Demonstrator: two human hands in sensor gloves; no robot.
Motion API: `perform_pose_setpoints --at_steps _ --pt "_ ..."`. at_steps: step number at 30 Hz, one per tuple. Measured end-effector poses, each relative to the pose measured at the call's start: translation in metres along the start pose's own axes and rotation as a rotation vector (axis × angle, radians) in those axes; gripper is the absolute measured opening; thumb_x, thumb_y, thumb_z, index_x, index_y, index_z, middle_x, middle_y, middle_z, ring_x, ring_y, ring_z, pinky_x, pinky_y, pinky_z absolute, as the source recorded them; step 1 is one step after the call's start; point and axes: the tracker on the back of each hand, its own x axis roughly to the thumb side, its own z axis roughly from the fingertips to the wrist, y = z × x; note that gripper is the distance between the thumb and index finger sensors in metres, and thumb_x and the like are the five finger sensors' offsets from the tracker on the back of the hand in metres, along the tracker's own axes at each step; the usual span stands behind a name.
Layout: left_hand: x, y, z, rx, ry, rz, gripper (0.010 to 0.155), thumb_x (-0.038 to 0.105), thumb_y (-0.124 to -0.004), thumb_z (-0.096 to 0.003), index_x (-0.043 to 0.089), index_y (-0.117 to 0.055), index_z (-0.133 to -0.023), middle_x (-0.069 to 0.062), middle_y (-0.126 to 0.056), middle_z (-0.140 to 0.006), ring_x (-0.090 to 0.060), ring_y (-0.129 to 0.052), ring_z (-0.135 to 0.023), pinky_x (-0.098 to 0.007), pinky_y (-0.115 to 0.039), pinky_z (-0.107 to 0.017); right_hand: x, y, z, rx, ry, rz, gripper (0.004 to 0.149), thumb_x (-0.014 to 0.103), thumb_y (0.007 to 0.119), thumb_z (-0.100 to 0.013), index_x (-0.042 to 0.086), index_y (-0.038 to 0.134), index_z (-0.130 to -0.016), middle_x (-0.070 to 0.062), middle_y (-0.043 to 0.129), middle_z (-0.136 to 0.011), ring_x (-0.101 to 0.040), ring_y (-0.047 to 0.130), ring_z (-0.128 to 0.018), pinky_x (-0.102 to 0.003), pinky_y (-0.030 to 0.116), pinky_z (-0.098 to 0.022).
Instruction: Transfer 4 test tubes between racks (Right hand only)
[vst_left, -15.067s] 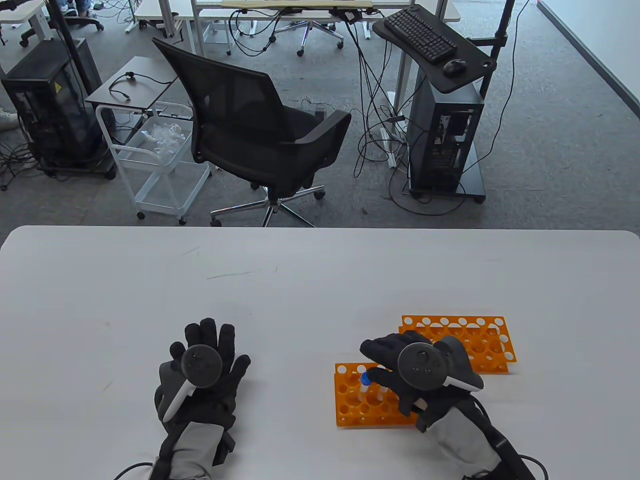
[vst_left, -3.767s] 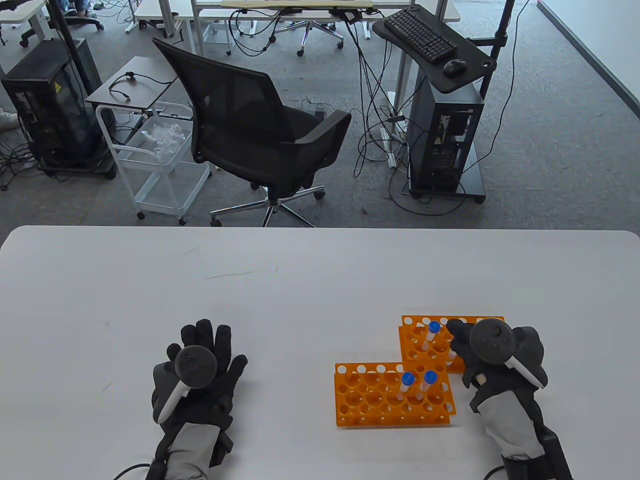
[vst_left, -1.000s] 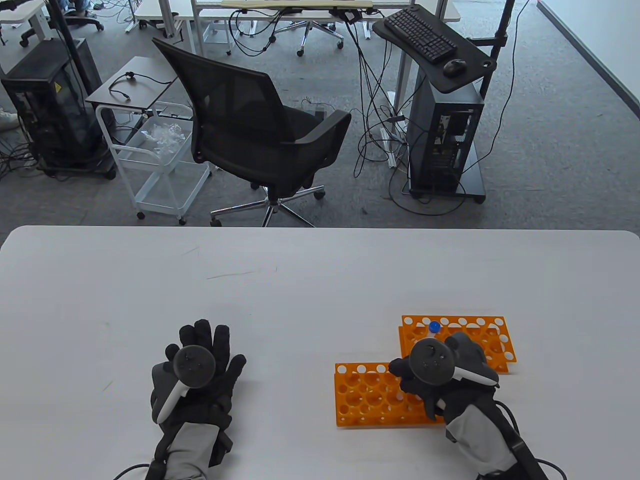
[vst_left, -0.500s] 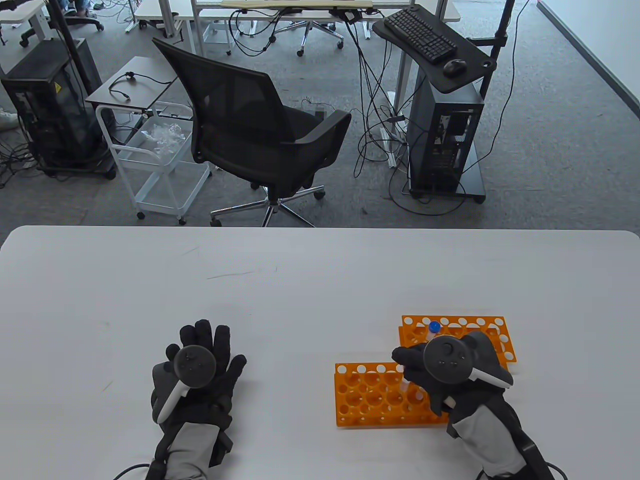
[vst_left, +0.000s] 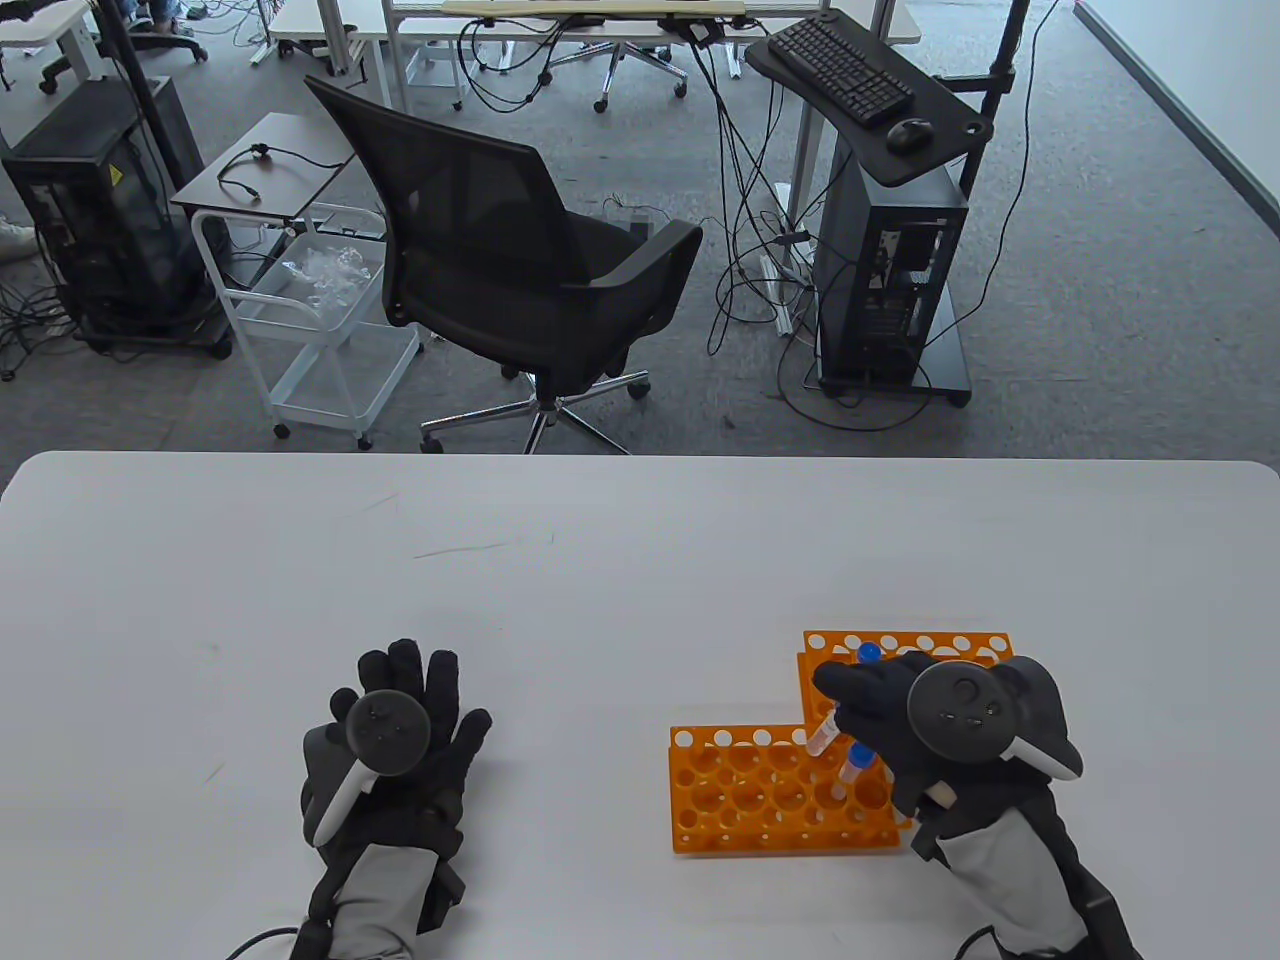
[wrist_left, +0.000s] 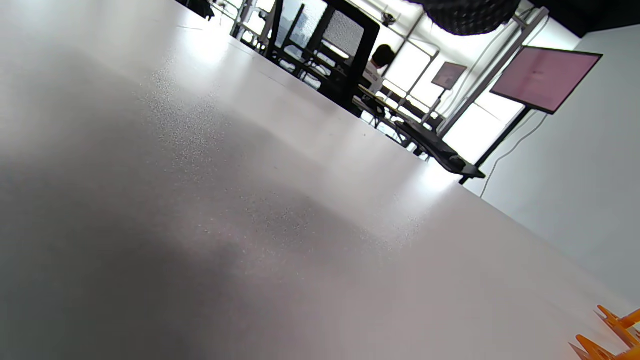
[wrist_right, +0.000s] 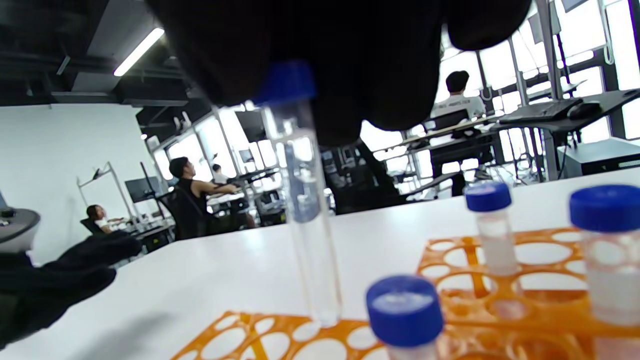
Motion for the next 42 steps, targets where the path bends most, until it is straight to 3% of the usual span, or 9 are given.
perform_pose_setpoints --at_steps 25,42 --pt "0.0 -0.001 -0.001 -0.011 0.0 -0.006 0.069 0.064 -0.053 -0.0579 0.052 -0.01 -0.111 0.024 0.017 -0.111 0.0 0.033 -0.097 -0.035 0.026 -0.067 -0.042 -0.051 0.035 -0.414 0.179 0.034 0.047 0.027 0.08 -0.048 0.014 0.08 -0.093 -0.015 0.091 -0.085 -0.043 0.083 -0.078 -0.067 0.057 -0.063" --pt "0.0 -0.001 -0.001 -0.012 -0.003 0.0 0.069 0.064 -0.053 -0.058 0.053 -0.01 -0.111 0.024 0.017 -0.111 0.0 0.033 -0.097 -0.035 0.026 -0.067 -0.072 -0.044 0.033 -0.466 0.274 0.083 0.047 0.027 0.08 -0.048 0.014 0.079 -0.093 -0.015 0.09 -0.086 -0.043 0.083 -0.078 -0.066 0.057 -0.063"
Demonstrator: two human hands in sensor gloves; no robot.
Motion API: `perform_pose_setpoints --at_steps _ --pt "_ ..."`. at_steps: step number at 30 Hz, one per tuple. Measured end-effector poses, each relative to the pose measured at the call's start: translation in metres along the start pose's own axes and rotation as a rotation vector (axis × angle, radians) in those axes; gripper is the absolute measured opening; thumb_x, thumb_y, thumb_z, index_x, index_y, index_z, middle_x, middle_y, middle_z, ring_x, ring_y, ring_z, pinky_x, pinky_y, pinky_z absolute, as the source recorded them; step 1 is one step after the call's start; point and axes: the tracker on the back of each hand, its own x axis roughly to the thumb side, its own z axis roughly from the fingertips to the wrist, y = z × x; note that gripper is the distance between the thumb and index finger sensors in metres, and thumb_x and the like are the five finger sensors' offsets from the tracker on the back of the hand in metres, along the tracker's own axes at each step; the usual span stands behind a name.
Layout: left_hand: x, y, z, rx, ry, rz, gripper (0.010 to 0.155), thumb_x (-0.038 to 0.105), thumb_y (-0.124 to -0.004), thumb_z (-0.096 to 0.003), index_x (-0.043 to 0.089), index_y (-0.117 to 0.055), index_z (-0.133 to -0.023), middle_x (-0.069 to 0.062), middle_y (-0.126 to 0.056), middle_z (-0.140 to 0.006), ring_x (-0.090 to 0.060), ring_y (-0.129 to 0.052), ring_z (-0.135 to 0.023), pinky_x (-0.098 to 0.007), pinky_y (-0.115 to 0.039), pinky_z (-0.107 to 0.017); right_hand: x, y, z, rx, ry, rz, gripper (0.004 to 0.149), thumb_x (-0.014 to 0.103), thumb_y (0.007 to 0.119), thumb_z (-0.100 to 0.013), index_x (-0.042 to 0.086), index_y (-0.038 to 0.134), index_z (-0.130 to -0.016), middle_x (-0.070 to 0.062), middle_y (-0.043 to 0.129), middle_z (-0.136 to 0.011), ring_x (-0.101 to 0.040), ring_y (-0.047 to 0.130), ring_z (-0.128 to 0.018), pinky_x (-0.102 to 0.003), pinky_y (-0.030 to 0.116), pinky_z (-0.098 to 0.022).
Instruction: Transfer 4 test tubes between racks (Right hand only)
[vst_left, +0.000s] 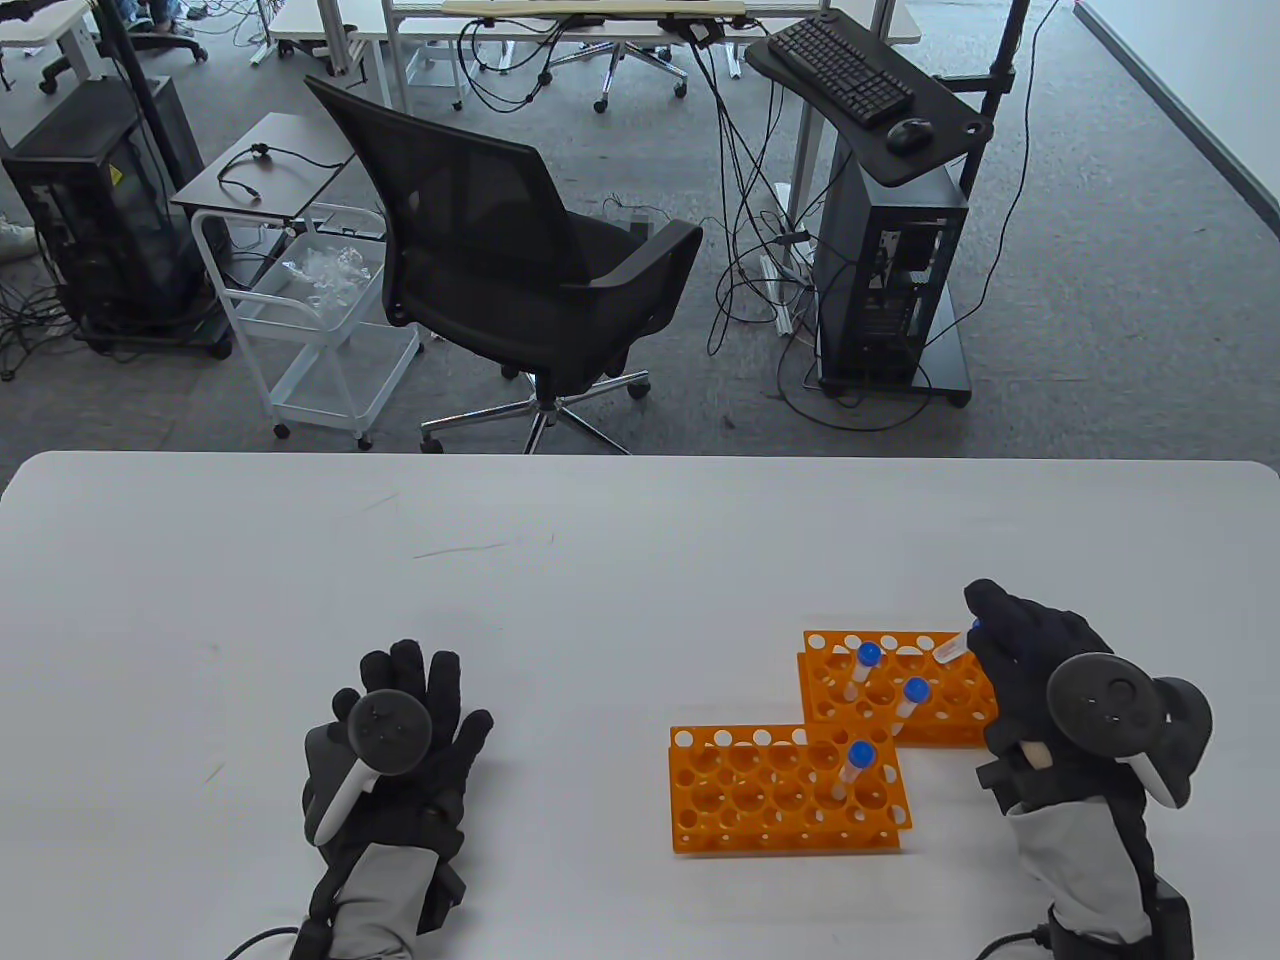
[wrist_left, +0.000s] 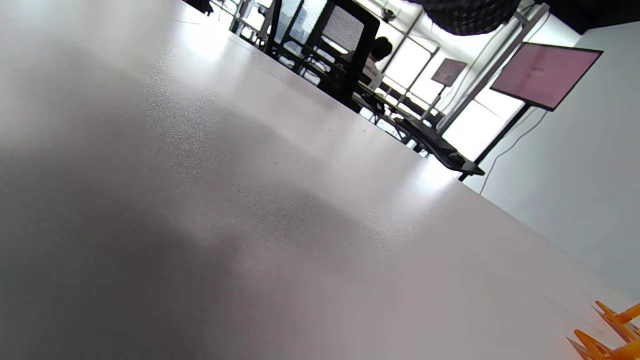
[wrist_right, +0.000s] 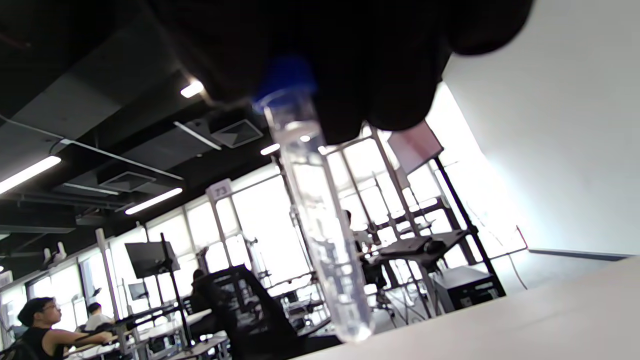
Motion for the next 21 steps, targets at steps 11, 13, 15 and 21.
perform_pose_setpoints --at_steps 11,13,15,21 --pt "0.0 0.0 0.0 0.0 -0.003 -0.003 0.069 0.064 -0.053 -0.058 0.052 -0.01 -0.111 0.024 0.017 -0.111 0.0 0.033 -0.097 -0.035 0.026 -0.067 -0.013 0.028 -0.003 0.055 0.026 0.065 0.047 0.027 0.08 -0.048 0.014 0.079 -0.093 -0.015 0.091 -0.085 -0.043 0.083 -0.077 -0.066 0.058 -0.062" --pt "0.0 0.0 0.0 0.002 -0.002 -0.002 0.069 0.064 -0.053 -0.058 0.052 -0.01 -0.111 0.024 0.017 -0.111 0.0 0.033 -0.097 -0.035 0.026 -0.067 -0.014 0.033 -0.004 0.066 0.027 0.076 0.047 0.027 0.08 -0.048 0.014 0.079 -0.093 -0.015 0.091 -0.085 -0.043 0.083 -0.077 -0.066 0.058 -0.062" --pt "0.0 0.0 0.0 0.004 -0.002 -0.002 0.069 0.064 -0.053 -0.058 0.052 -0.01 -0.111 0.024 0.017 -0.111 0.0 0.033 -0.097 -0.035 0.026 -0.067 -0.014 0.037 -0.005 0.075 0.026 0.078 0.047 0.027 0.08 -0.048 0.014 0.079 -0.093 -0.015 0.091 -0.085 -0.043 0.084 -0.077 -0.066 0.058 -0.062" --pt "0.0 0.0 0.0 0.005 -0.003 0.0 0.069 0.064 -0.053 -0.058 0.052 -0.01 -0.111 0.024 0.017 -0.111 -0.001 0.033 -0.097 -0.035 0.026 -0.067 -0.017 0.045 -0.005 0.084 0.029 0.103 0.047 0.027 0.08 -0.048 0.014 0.079 -0.093 -0.014 0.091 -0.085 -0.042 0.084 -0.077 -0.065 0.059 -0.062"
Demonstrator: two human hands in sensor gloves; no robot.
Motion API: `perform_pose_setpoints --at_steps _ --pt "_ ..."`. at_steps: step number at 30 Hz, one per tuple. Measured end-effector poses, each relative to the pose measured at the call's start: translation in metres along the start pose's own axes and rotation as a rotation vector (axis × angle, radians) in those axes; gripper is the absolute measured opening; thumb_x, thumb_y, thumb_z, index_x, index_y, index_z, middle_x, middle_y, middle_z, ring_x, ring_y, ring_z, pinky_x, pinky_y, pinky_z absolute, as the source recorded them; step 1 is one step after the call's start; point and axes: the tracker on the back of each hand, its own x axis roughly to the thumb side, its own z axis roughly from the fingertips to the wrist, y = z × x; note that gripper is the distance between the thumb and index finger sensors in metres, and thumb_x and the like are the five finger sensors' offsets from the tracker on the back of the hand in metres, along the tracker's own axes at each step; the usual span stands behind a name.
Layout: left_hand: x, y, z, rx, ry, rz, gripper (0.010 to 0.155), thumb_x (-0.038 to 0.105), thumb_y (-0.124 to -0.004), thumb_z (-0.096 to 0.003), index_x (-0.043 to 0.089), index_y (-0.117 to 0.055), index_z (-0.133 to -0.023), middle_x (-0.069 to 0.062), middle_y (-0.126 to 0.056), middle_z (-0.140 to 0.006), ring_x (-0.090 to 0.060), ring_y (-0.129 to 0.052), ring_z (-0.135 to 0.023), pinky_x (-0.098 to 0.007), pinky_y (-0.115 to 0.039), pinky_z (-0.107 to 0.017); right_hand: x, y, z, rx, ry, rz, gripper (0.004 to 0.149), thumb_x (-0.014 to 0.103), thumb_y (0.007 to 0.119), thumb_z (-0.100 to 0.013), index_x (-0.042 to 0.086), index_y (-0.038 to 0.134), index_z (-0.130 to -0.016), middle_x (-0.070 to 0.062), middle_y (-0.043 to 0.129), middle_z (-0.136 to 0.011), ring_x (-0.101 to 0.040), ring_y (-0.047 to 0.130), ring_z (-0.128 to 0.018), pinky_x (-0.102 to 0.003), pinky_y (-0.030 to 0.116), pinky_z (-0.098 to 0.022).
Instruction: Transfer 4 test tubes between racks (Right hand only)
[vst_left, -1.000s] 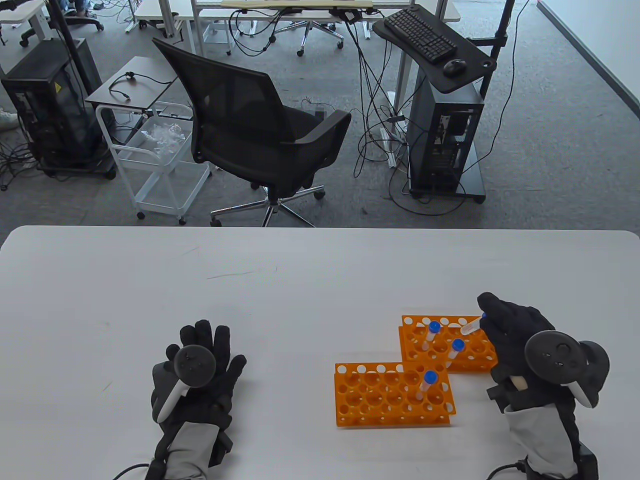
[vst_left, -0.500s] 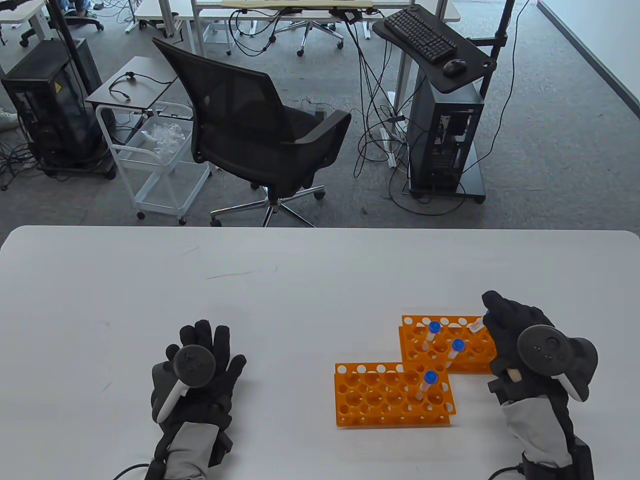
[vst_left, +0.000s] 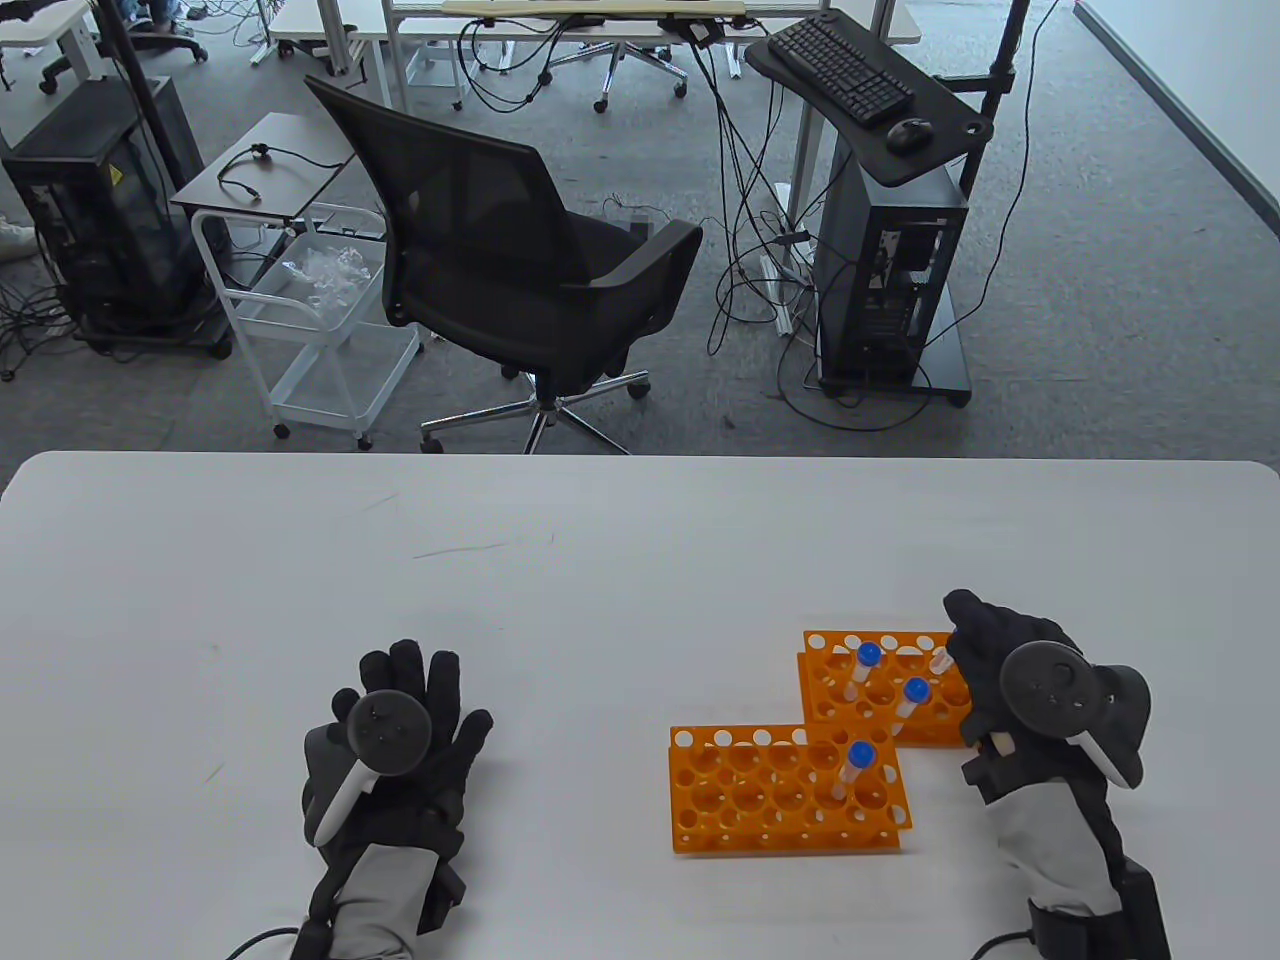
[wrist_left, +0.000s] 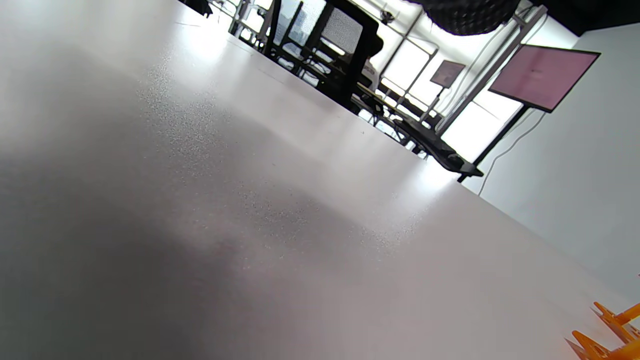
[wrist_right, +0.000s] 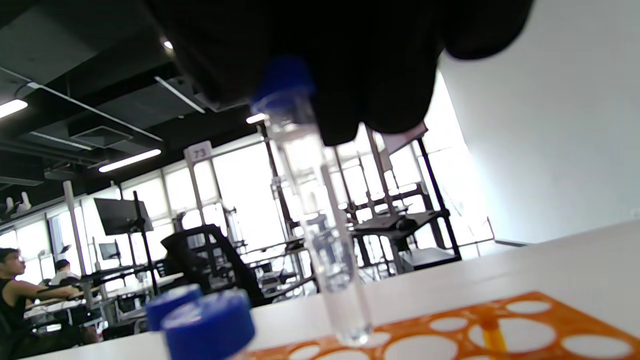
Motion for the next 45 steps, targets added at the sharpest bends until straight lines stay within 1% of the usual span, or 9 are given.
perform_pose_setpoints --at_steps 13,18,30,36,42,45 --pt "0.001 -0.001 0.0 0.0 -0.015 0.001 0.069 0.064 -0.053 -0.058 0.052 -0.01 -0.111 0.024 0.017 -0.111 -0.001 0.033 -0.097 -0.035 0.026 -0.067 -0.011 0.022 -0.001 0.033 0.025 0.024 0.047 0.027 0.079 -0.048 0.015 0.079 -0.093 -0.014 0.09 -0.086 -0.042 0.084 -0.078 -0.065 0.059 -0.062" --pt "0.001 -0.001 0.0 0.001 -0.014 0.003 0.069 0.064 -0.053 -0.058 0.052 -0.01 -0.111 0.024 0.017 -0.111 -0.001 0.033 -0.097 -0.036 0.026 -0.067 -0.016 0.027 -0.002 0.043 0.034 0.021 0.047 0.026 0.077 -0.048 0.015 0.078 -0.093 -0.015 0.089 -0.087 -0.043 0.083 -0.079 -0.065 0.059 -0.062" --pt "0.002 -0.001 -0.001 0.003 -0.021 0.005 0.069 0.064 -0.053 -0.058 0.052 -0.01 -0.111 0.024 0.017 -0.111 0.0 0.033 -0.097 -0.036 0.026 -0.067 -0.015 0.041 -0.001 0.078 0.026 0.047 0.046 0.026 0.077 -0.048 0.015 0.078 -0.093 -0.014 0.089 -0.087 -0.042 0.083 -0.079 -0.064 0.059 -0.062" --pt "0.002 -0.001 -0.001 0.004 -0.027 0.007 0.069 0.064 -0.053 -0.058 0.052 -0.01 -0.111 0.024 0.017 -0.111 0.0 0.033 -0.097 -0.035 0.026 -0.067 -0.016 0.043 -0.001 0.085 0.032 0.044 0.046 0.026 0.077 -0.048 0.015 0.078 -0.093 -0.014 0.089 -0.087 -0.042 0.083 -0.079 -0.065 0.059 -0.062" --pt "0.002 -0.001 -0.001 0.005 -0.028 0.011 0.069 0.064 -0.053 -0.058 0.052 -0.01 -0.111 0.024 0.017 -0.111 -0.001 0.033 -0.097 -0.036 0.026 -0.067 -0.02 0.052 0.0 0.117 0.041 0.048 0.046 0.026 0.077 -0.048 0.016 0.078 -0.093 -0.014 0.089 -0.087 -0.042 0.083 -0.079 -0.065 0.059 -0.062" --pt "0.002 -0.001 -0.001 0.006 -0.027 0.014 0.069 0.064 -0.053 -0.058 0.052 -0.01 -0.111 0.024 0.017 -0.111 -0.001 0.033 -0.097 -0.036 0.026 -0.067 -0.021 0.053 0.0 0.116 0.043 0.038 0.046 0.026 0.077 -0.048 0.016 0.078 -0.093 -0.014 0.089 -0.088 -0.042 0.082 -0.079 -0.065 0.059 -0.062"
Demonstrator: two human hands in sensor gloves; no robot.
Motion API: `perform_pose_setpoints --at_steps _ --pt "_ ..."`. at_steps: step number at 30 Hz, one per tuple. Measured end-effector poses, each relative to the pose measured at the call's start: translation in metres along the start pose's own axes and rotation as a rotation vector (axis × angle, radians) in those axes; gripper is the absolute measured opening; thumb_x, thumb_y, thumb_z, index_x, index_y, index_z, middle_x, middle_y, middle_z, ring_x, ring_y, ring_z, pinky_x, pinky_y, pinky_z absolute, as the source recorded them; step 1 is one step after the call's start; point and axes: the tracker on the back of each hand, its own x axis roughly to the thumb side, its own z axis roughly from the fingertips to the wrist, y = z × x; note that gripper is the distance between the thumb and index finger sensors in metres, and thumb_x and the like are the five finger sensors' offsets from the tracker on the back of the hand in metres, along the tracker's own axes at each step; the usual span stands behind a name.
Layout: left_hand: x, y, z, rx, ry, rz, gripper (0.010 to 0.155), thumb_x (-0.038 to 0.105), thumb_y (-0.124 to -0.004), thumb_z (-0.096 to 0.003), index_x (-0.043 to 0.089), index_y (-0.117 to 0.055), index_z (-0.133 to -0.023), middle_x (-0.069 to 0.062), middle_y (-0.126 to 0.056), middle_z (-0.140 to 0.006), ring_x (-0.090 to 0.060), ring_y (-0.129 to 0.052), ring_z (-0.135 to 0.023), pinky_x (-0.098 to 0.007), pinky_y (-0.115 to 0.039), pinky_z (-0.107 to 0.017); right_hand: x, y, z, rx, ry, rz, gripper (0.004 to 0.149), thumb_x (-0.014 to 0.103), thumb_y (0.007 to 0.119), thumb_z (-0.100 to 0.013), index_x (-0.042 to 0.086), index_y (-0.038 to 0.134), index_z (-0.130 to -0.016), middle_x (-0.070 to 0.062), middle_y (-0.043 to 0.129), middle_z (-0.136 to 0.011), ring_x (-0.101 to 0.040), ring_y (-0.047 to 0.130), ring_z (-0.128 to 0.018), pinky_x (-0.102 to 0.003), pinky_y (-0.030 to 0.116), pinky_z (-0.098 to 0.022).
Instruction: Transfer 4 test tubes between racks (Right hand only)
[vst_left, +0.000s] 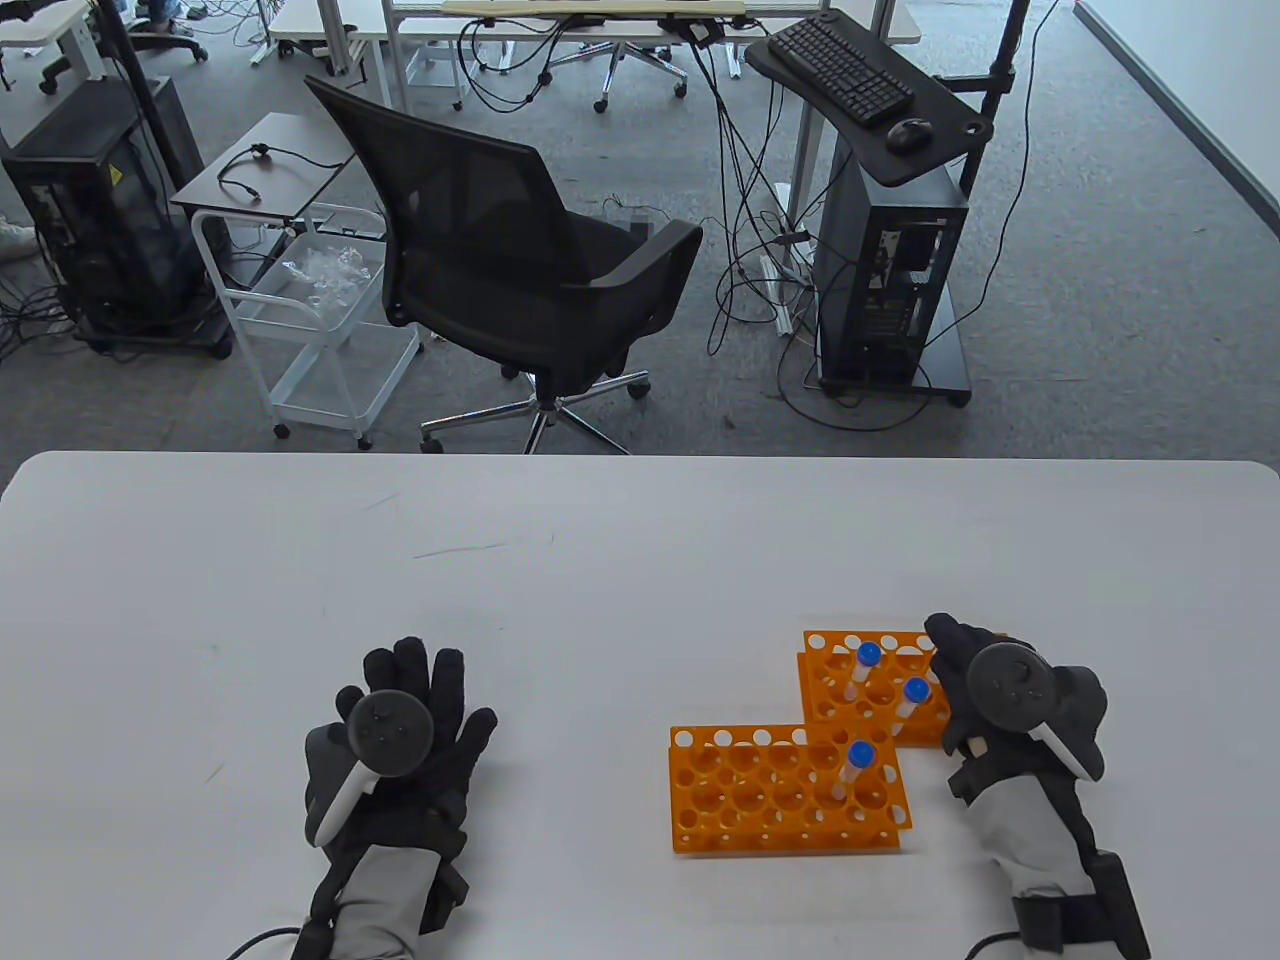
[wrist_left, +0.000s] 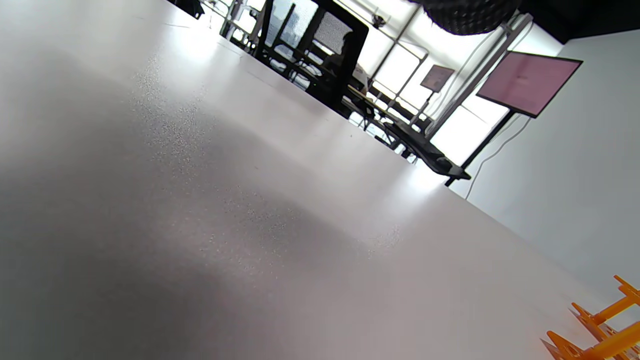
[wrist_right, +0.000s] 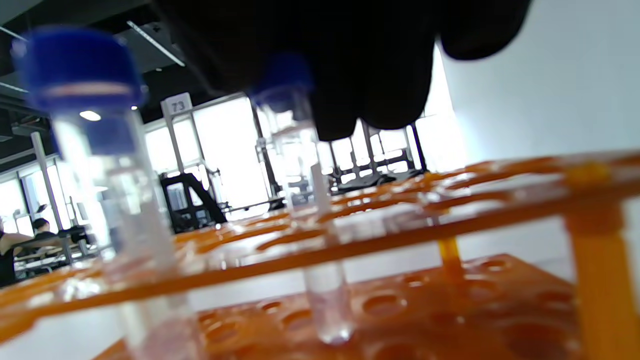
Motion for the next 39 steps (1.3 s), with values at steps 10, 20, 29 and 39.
perform_pose_setpoints --at_steps 10,20,29,39 --pt "0.0 0.002 0.0 0.006 -0.005 0.011 0.069 0.064 -0.053 -0.0581 0.052 -0.01 -0.111 0.024 0.017 -0.111 0.0 0.033 -0.097 -0.035 0.026 -0.067 0.0 -0.018 0.002 -0.054 0.009 -0.059 0.05 0.029 0.076 -0.049 0.015 0.074 -0.097 -0.015 0.084 -0.094 -0.044 0.076 -0.085 -0.066 0.056 -0.064" --pt "0.0 0.002 0.0 0.009 -0.014 0.019 0.069 0.064 -0.053 -0.0581 0.052 -0.01 -0.111 0.024 0.017 -0.111 -0.001 0.033 -0.097 -0.035 0.026 -0.067 0.037 -0.075 0.013 -0.155 -0.099 -0.143 0.045 0.032 0.079 -0.048 0.015 0.083 -0.089 -0.013 0.094 -0.081 -0.041 0.087 -0.073 -0.062 0.063 -0.059" --pt "0.0 0.003 0.0 0.011 -0.021 0.022 0.069 0.064 -0.053 -0.0581 0.052 -0.01 -0.111 0.024 0.017 -0.111 -0.001 0.033 -0.097 -0.036 0.026 -0.067 0.084 -0.077 0.023 0.083 -0.227 -0.134 0.045 0.034 0.081 -0.047 0.015 0.085 -0.088 -0.014 0.097 -0.079 -0.041 0.09 -0.069 -0.062 0.066 -0.056" --pt "0.001 0.003 0.001 0.013 -0.024 0.023 0.069 0.064 -0.053 -0.0581 0.052 -0.01 -0.111 0.024 0.017 -0.111 -0.001 0.033 -0.097 -0.036 0.026 -0.067 0.098 -0.043 0.028 0.36 -0.222 0.0 0.051 0.036 0.084 -0.045 0.014 0.083 -0.091 -0.015 0.094 -0.083 -0.042 0.088 -0.072 -0.063 0.065 -0.057"
